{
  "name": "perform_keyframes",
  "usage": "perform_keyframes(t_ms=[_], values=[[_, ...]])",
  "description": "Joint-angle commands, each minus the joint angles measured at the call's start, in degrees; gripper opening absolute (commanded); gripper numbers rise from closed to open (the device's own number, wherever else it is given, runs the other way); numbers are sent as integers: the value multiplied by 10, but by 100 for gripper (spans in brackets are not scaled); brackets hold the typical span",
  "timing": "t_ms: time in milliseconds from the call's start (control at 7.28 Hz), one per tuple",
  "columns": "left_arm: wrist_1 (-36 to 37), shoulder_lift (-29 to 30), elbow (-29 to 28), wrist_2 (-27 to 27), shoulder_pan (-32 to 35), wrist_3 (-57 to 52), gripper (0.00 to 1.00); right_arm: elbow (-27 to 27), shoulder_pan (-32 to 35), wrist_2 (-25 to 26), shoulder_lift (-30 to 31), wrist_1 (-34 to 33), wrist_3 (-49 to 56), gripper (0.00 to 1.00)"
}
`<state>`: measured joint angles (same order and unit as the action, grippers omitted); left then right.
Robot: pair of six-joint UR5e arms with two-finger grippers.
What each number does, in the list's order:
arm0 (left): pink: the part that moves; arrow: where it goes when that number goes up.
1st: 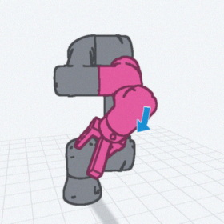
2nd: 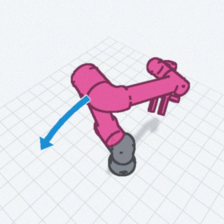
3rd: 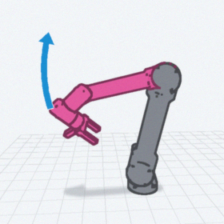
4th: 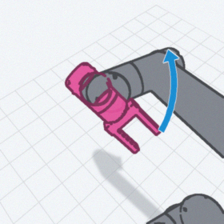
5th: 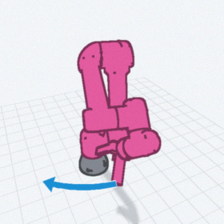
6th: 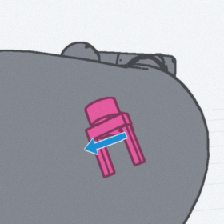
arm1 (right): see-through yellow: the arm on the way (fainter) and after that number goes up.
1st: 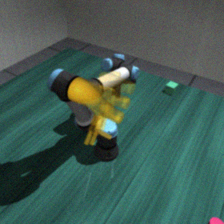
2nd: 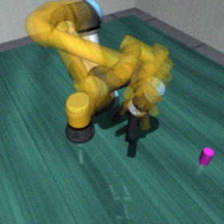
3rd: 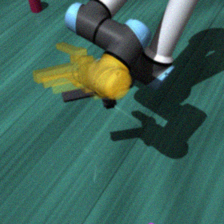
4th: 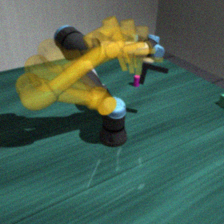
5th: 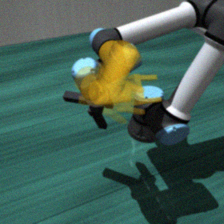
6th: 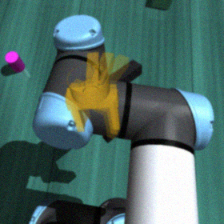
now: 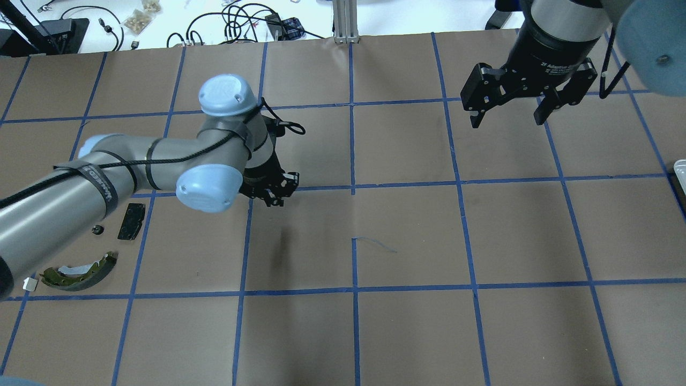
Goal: Place bearing gear from tray to pile
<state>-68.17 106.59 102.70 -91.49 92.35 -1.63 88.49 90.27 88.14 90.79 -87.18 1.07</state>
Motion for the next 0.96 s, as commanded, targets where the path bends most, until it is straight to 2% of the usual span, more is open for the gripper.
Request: perform_keyframes(t_ms=[0,137,549,824], values=[[-41,-22,-30,-25,-90,-111,0,0,0,-9,0,0,0,100],[-41,-30,-29,-47,-148,-205,0,1,0,-1,0,0,0,100],[-45,-31,-15,-50,-324,-383,0,1,0,-9,-3,1,0,100],[-38,-10,0,-48,-388,-408,0,1,0,-9,-3,1,0,100]])
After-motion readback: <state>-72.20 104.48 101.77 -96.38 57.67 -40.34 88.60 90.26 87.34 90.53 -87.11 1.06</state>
